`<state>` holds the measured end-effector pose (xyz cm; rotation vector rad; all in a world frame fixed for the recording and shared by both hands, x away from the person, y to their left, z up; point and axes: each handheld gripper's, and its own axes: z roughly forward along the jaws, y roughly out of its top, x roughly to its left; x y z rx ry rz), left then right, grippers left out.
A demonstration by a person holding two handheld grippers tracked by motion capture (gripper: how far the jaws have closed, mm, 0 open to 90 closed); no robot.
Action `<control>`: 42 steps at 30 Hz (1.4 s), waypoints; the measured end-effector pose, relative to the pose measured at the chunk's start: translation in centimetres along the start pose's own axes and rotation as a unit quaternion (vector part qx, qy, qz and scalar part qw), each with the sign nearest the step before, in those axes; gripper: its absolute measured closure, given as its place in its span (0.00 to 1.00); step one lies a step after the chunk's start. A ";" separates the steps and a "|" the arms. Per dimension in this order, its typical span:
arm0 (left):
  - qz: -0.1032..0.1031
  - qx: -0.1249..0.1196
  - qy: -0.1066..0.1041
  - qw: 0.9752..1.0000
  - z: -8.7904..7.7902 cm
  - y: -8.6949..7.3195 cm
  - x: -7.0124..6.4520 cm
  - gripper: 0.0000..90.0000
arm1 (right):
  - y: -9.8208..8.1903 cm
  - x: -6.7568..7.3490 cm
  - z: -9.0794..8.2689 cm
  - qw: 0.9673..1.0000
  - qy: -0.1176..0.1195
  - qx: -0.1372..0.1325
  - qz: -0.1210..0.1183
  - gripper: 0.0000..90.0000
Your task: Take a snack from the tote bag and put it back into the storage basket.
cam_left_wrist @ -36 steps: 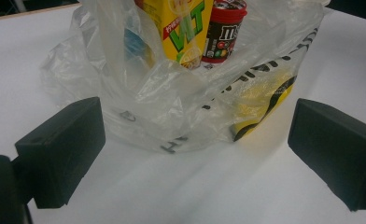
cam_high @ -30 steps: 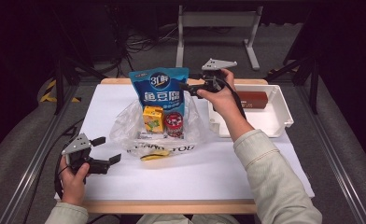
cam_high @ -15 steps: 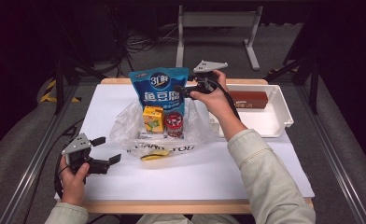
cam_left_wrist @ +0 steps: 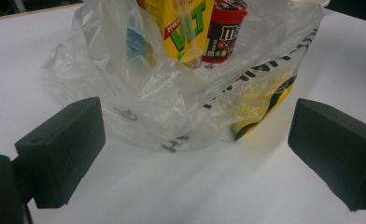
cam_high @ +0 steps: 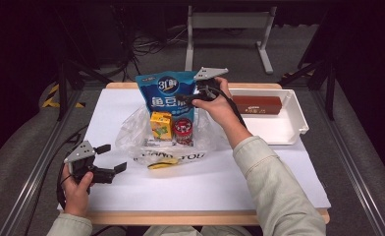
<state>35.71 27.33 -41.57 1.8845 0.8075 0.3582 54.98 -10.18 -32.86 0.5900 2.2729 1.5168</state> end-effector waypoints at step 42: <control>0.000 0.002 -0.001 1.000 0.0 -0.1 0.1 0.05 | 1.2 2.2 0.1 0.997 -0.019 0.069 -0.042 1.00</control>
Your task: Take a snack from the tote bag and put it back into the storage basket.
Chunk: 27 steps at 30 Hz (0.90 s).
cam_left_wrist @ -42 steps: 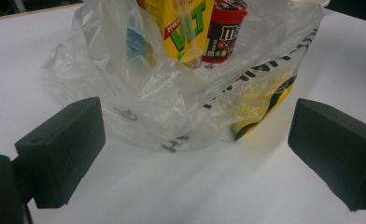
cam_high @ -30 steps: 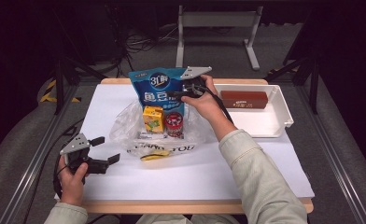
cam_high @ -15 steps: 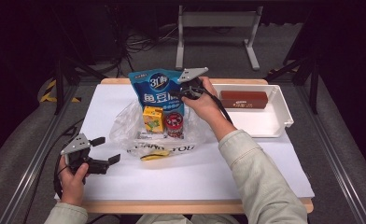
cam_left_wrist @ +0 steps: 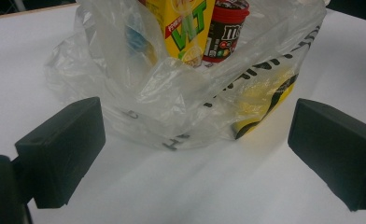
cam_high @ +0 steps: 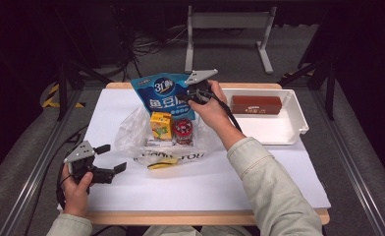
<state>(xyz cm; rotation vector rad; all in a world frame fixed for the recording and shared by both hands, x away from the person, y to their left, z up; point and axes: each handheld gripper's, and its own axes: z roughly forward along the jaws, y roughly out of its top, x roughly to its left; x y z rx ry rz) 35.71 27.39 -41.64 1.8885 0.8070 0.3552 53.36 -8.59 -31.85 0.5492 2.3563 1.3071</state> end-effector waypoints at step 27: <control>0.000 0.003 0.000 1.000 0.3 0.0 0.0 0.05 | 5.5 0.7 -5.5 0.998 -0.005 -0.061 0.011 1.00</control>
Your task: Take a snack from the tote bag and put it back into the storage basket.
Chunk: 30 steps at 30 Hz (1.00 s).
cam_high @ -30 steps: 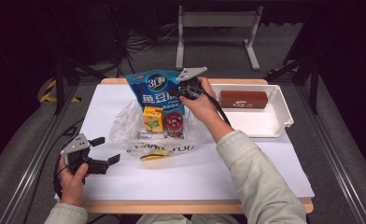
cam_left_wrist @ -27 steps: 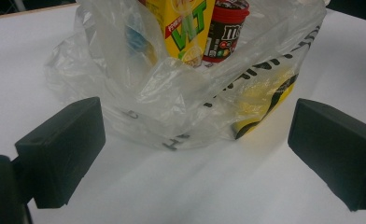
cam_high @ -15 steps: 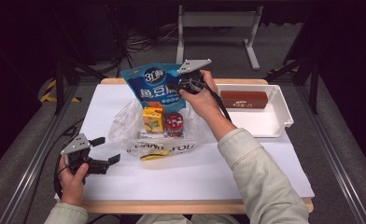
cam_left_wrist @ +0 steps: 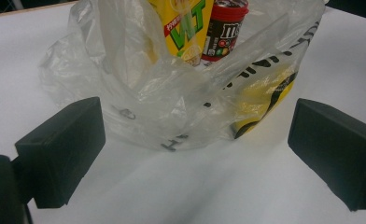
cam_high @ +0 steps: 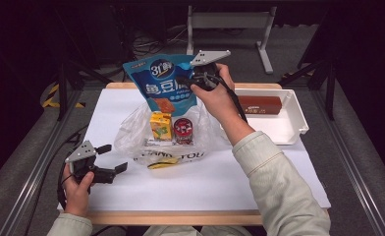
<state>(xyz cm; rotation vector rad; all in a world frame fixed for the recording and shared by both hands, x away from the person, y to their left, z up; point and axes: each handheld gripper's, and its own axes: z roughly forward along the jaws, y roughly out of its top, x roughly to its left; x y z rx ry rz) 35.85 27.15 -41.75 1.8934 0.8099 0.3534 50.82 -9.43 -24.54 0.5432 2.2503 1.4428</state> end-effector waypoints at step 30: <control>-0.006 -0.002 -0.001 1.000 0.2 -0.1 0.1 0.05 | 2.2 -1.8 -7.6 0.998 -0.028 -0.047 0.025 1.00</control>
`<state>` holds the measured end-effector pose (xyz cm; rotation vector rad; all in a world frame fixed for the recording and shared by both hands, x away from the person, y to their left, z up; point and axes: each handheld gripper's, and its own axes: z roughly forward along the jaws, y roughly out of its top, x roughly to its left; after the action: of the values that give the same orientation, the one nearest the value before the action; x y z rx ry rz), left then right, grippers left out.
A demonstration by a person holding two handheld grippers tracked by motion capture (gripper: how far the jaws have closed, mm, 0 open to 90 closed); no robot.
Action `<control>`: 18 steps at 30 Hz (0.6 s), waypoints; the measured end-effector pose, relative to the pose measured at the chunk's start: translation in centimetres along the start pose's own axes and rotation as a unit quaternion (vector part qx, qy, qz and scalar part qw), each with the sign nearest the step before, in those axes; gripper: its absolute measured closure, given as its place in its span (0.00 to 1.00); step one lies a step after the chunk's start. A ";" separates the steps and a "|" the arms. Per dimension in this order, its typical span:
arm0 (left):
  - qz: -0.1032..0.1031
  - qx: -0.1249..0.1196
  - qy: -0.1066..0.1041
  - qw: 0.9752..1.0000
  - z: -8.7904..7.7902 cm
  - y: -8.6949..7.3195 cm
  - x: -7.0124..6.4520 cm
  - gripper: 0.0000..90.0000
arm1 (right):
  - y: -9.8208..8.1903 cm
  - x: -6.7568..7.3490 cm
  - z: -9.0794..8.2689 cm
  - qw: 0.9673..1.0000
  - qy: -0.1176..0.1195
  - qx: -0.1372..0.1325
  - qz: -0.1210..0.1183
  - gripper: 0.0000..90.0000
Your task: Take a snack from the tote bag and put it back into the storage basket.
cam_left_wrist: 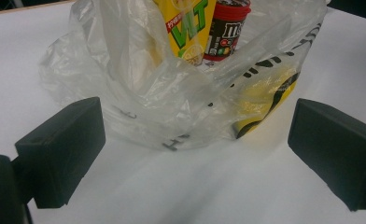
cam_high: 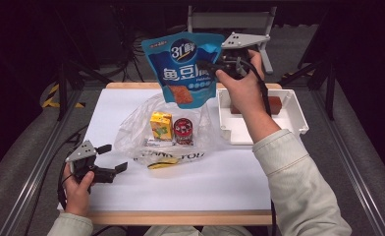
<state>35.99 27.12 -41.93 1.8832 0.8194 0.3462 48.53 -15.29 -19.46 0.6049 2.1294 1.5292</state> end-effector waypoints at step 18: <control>0.006 0.007 0.001 1.000 0.3 0.1 0.0 0.05 | -1.1 -3.1 -5.0 0.998 -0.052 0.000 0.022 1.00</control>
<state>36.18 26.94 -41.98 1.9012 0.8146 0.3508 47.96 -21.23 -18.71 0.7211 2.0496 1.4881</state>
